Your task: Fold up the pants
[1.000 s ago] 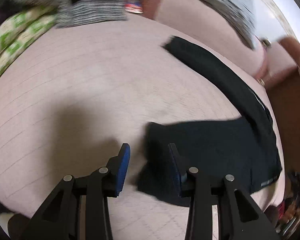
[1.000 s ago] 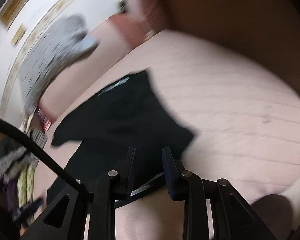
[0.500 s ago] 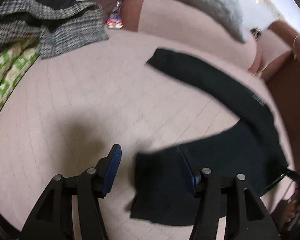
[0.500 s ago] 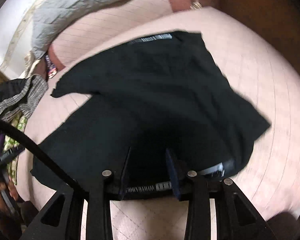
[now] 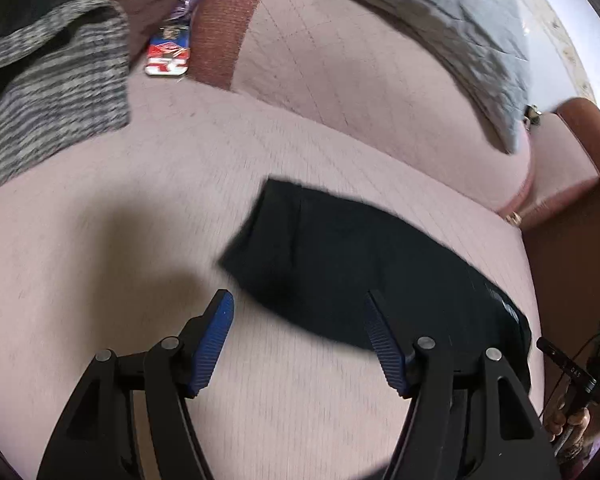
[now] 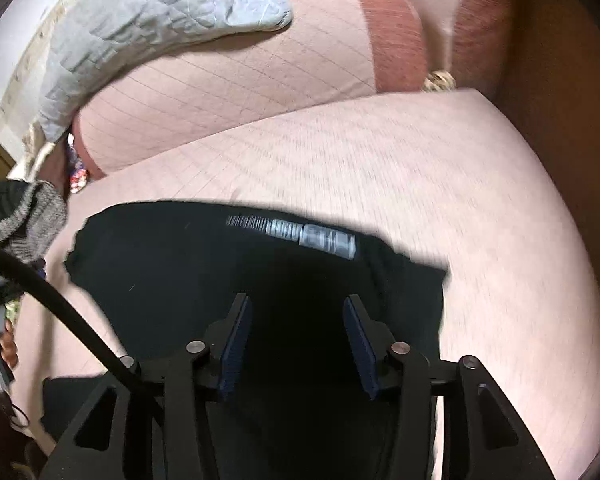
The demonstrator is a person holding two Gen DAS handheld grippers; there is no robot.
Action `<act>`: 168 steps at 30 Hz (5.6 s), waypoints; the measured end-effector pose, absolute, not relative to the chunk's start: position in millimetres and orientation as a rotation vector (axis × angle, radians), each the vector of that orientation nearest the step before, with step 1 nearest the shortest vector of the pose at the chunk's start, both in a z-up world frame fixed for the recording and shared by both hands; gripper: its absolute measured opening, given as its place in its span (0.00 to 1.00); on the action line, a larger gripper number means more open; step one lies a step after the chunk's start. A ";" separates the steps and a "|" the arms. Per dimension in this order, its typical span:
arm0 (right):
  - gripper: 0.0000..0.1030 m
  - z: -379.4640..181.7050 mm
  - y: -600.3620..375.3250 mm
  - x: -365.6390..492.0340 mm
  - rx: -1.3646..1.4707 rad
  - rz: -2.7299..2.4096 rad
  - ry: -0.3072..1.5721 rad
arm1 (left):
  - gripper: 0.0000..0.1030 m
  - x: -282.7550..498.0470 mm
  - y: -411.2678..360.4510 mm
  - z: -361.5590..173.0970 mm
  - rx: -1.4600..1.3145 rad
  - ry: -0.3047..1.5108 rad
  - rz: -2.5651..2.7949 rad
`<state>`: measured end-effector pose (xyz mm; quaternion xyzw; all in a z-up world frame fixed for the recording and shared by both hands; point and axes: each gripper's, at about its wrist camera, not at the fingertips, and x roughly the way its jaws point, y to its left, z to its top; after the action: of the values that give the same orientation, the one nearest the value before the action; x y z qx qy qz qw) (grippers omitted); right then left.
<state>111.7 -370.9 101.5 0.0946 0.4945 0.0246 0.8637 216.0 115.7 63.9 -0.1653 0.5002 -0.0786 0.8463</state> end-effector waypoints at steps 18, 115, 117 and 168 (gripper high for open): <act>0.68 49.0 -356.1 222.0 0.034 0.211 1.109 | 0.93 320.5 72.0 17.1 -0.147 1.050 -0.315; 0.11 49.7 92.5 36.6 -0.266 0.776 1.239 | 0.36 -84.0 172.3 32.8 -0.520 0.977 -0.123; 0.15 51.8 89.2 36.7 -0.247 0.758 1.227 | 0.40 -90.5 183.5 34.3 -0.561 0.981 -0.128; 0.51 78.2 -182.6 99.4 -0.050 0.257 1.117 | 0.59 -52.2 -17.1 16.3 -0.180 0.985 -0.528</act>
<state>99.4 -182.6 78.2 -0.0238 0.5285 0.1216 0.8398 -52.2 -17.1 16.3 -0.0852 0.4665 -0.2500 0.8441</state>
